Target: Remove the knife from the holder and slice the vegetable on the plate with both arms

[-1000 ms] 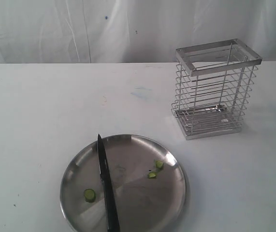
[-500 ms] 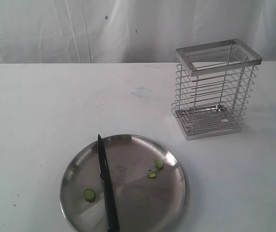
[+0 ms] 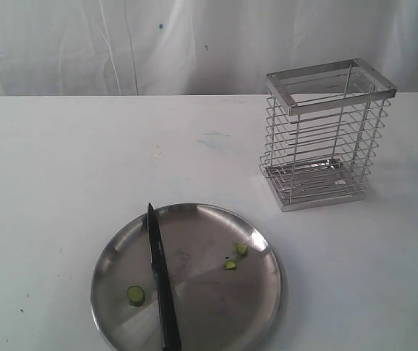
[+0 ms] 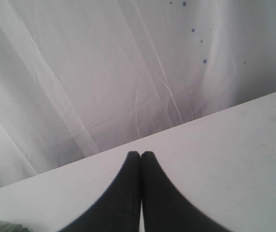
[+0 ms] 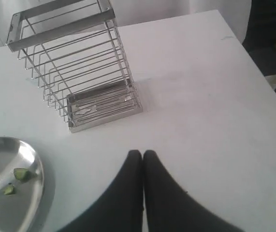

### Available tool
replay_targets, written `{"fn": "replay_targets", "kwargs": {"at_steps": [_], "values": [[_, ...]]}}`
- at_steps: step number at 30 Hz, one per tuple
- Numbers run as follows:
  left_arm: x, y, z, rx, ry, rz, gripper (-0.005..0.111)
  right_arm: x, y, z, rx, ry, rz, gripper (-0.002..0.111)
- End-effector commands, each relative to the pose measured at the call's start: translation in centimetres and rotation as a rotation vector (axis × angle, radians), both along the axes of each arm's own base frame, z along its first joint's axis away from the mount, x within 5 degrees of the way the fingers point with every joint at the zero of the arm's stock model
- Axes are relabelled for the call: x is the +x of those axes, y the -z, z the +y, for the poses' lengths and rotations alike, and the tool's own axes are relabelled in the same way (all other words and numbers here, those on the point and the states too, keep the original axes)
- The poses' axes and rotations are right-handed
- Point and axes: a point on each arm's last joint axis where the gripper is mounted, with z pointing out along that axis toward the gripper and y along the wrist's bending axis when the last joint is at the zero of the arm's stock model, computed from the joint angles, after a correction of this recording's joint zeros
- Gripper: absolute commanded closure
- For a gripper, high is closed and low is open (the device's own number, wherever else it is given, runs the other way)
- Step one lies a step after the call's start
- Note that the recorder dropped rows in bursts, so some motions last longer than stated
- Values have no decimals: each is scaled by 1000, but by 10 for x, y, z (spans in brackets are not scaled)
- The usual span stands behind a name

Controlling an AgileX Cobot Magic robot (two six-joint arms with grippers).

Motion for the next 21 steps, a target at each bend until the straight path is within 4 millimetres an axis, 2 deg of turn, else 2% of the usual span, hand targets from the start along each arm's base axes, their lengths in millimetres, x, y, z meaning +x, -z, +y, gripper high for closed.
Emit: {"fn": "replay_targets", "kwargs": {"at_steps": [1,4,5,6,9,11,12,13,14,16,18,19,21], "values": [[-1,1,0,19,8,3,107,-4,1,-3,-42,9,-6,108],[-1,1,0,19,8,3,107,-6,-10,-7,-121,30,-263,108],[-1,1,1,19,-3,6,107,-8,-19,-7,-263,60,-489,108],[-1,1,1,19,-3,6,107,-10,-22,-6,-341,84,-590,108],[-1,1,0,19,5,4,107,-15,-11,-4,-314,173,-697,108],[-1,1,0,19,3,5,107,-14,5,-4,-297,204,-700,108],[-1,1,0,19,3,5,107,-9,28,-5,-255,223,-657,108],[-1,1,0,19,3,5,107,-5,41,-6,-215,224,-623,108],[-1,1,0,19,3,5,107,1,67,-7,-139,230,-546,108],[-1,1,0,19,3,5,107,5,89,-7,-153,215,-462,108],[-1,1,0,19,5,4,107,6,100,-6,-227,181,-374,108],[-1,1,0,19,5,4,107,6,103,-7,-208,185,-345,108],[-1,1,0,19,5,4,107,3,118,-7,-136,200,-182,108]]}}
